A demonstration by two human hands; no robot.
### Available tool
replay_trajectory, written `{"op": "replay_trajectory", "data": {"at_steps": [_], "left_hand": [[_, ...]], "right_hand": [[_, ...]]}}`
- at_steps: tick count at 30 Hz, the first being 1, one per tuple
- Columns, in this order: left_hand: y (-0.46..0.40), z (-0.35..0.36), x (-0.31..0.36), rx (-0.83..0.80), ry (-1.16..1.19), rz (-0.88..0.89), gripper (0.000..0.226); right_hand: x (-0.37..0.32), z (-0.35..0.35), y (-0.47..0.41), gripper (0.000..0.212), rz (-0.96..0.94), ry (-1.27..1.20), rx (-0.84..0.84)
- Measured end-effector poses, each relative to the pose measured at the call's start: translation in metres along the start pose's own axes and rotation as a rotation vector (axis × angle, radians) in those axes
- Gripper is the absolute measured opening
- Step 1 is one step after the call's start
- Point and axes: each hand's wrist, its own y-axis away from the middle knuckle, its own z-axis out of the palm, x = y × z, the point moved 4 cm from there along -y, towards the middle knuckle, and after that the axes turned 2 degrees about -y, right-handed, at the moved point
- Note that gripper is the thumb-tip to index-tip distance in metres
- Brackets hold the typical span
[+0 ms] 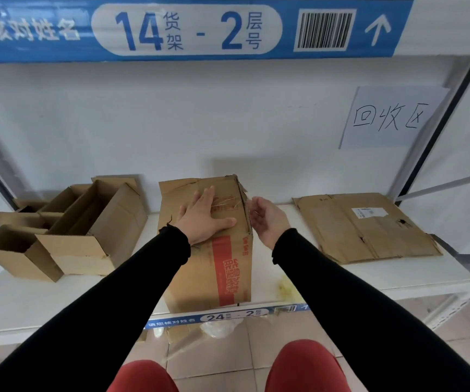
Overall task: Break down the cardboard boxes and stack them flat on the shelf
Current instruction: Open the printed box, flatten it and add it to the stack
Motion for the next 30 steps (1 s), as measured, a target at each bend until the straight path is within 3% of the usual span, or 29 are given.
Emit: {"op": "replay_trajectory", "data": {"at_steps": [3,7,11,15,18,21,23,26,28,30], "left_hand": [[-0.002,0.001,-0.001,-0.015,-0.058,0.003,0.101],[0.002,0.001,0.002,-0.042,-0.080,0.001,0.093],[0.008,-0.003,0.007,-0.078,-0.066,-0.010,0.078],[0.015,-0.024,0.015,0.046,0.113,-0.033,0.081],[0.016,-0.040,0.009,0.091,0.405,0.009,0.089],[0.031,-0.046,-0.002,0.080,0.755,0.106,0.065],[0.047,-0.044,-0.014,0.141,0.834,0.124,0.066],[0.065,-0.028,-0.048,0.199,0.930,0.038,0.088],[0.072,-0.019,-0.072,0.215,0.885,-0.080,0.095],[0.074,-0.015,-0.088,0.190,0.814,-0.157,0.082]], "right_hand": [[0.017,-0.004,0.006,0.014,0.016,-0.186,-0.006],[0.035,-0.013,0.012,0.014,0.072,-0.353,0.126],[0.029,-0.003,0.021,0.014,0.022,-0.312,0.068],[0.009,0.028,0.034,0.014,-0.064,-0.251,-0.004],[-0.012,0.062,0.045,0.015,-0.163,-0.074,-0.098],[-0.019,0.093,0.057,0.018,-0.230,0.184,-0.207],[-0.011,0.111,0.063,0.012,-0.262,0.356,-0.277],[0.024,0.127,0.058,0.010,-0.295,0.652,-0.329],[0.056,0.132,0.052,0.018,-0.236,0.782,-0.365],[0.083,0.133,0.045,0.033,-0.157,0.834,-0.357]]}}
